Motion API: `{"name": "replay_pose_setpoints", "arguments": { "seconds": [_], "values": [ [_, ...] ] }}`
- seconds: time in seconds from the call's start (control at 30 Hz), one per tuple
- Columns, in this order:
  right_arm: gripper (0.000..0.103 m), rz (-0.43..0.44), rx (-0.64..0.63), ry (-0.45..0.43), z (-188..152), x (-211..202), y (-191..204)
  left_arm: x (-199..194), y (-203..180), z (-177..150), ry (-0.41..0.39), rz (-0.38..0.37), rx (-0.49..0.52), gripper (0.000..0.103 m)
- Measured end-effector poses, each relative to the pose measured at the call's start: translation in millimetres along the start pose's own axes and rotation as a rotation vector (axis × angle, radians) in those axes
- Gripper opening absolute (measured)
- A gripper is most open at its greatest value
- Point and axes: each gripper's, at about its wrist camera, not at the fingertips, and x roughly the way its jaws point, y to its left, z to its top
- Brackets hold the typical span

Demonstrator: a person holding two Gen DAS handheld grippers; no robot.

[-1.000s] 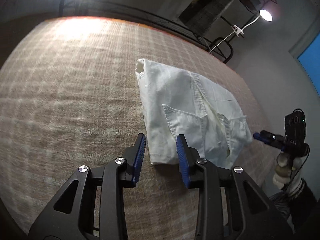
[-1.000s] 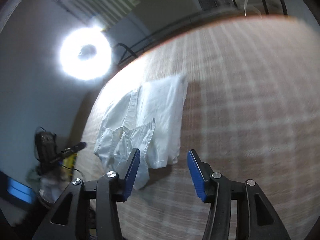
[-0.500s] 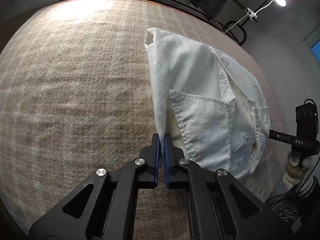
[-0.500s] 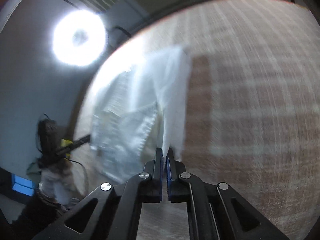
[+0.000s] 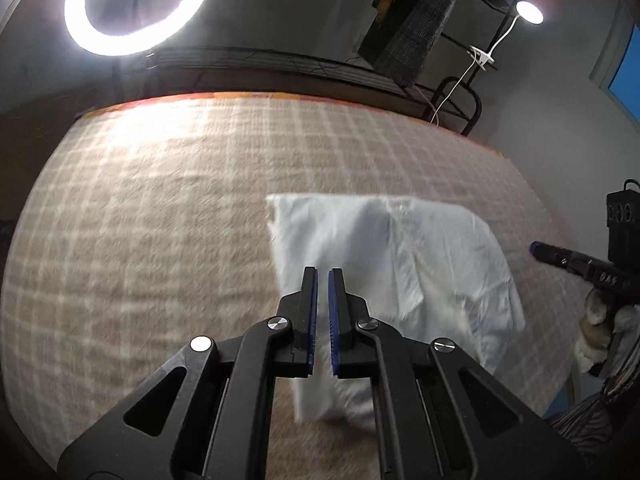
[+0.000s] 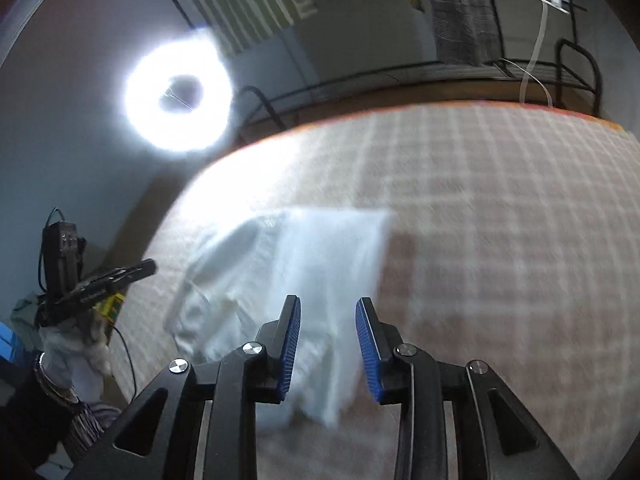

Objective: Fold small clothes

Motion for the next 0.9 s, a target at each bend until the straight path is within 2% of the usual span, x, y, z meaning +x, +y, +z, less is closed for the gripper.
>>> {"name": "replay_pose_setpoints", "arguments": {
  "seconds": [0.2,0.33,0.4,0.47,0.53,0.63,0.77,0.9],
  "values": [
    [0.030,-0.032,-0.087,0.035,23,49,17,57,-7,29,0.024,0.008,0.038,0.003],
    [0.030,-0.050,-0.102,0.070,30,69,6,94,-3,23,0.074,0.074,0.081,0.003],
    [0.028,-0.060,-0.099,0.094,27,80,-2,108,8,16,0.094,0.079,0.073,0.003],
    [0.025,-0.079,-0.108,0.135,19,90,-11,109,13,9,0.066,0.059,0.065,0.003],
    [0.025,-0.082,-0.135,0.127,15,90,-11,110,10,9,0.068,0.071,0.102,0.003],
    [0.025,-0.096,-0.164,0.145,19,88,-5,102,7,14,0.057,0.083,0.100,0.003],
    [0.027,-0.107,-0.138,0.068,31,72,-8,87,16,28,0.006,0.071,0.056,0.003],
    [0.031,-0.107,-0.071,0.049,40,75,-25,96,31,37,0.022,0.048,-0.024,0.003]
  ]
}}
